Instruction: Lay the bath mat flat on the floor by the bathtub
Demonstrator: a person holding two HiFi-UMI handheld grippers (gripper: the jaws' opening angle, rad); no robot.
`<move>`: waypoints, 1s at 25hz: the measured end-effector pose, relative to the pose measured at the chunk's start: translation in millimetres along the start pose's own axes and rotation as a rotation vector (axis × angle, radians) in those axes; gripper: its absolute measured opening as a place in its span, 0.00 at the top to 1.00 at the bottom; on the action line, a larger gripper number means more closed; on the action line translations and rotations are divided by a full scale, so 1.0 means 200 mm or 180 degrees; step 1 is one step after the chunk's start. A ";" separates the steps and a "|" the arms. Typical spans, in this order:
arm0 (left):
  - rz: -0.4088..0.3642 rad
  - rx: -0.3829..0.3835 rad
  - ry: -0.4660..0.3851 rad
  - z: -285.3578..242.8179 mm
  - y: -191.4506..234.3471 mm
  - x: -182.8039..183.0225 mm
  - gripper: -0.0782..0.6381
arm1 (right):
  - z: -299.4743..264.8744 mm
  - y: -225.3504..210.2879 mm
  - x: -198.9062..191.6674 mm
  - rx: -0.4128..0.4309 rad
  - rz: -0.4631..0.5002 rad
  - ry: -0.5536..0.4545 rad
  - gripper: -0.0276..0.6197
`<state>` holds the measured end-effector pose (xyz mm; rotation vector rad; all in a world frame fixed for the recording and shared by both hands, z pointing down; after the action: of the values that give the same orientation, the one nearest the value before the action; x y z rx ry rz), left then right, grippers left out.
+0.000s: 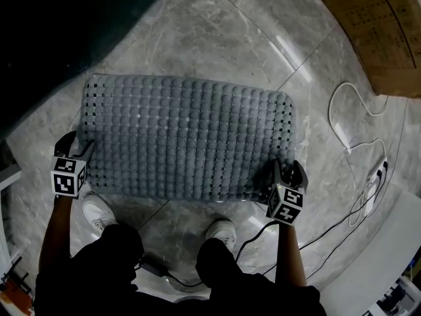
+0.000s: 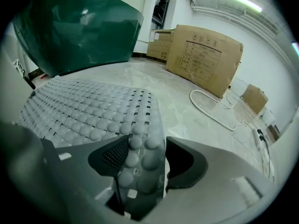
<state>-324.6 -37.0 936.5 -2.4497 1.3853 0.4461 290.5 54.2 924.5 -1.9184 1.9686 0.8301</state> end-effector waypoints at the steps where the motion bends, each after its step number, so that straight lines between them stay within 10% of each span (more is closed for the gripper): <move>1: 0.0000 0.0003 -0.0005 0.00 0.00 0.00 0.50 | 0.00 0.00 0.00 -0.0004 0.0012 0.0002 0.52; 25: 0.0262 -0.0090 -0.0466 0.06 0.01 0.09 0.57 | 0.00 0.16 0.14 0.0295 -0.0115 -0.0159 0.66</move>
<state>-319.6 -47.4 917.4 -2.3358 1.4310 0.6545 257.6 29.4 916.0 -1.8571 1.9035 0.7561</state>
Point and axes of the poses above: the fingertips, and each gripper's own axes: z backward along the fingers, y to its left, x out of its top, the point moved 2 cm from there along z, backward along the fingers, and after that the axes turned 1 degree about -x, right-handed, at the moved point
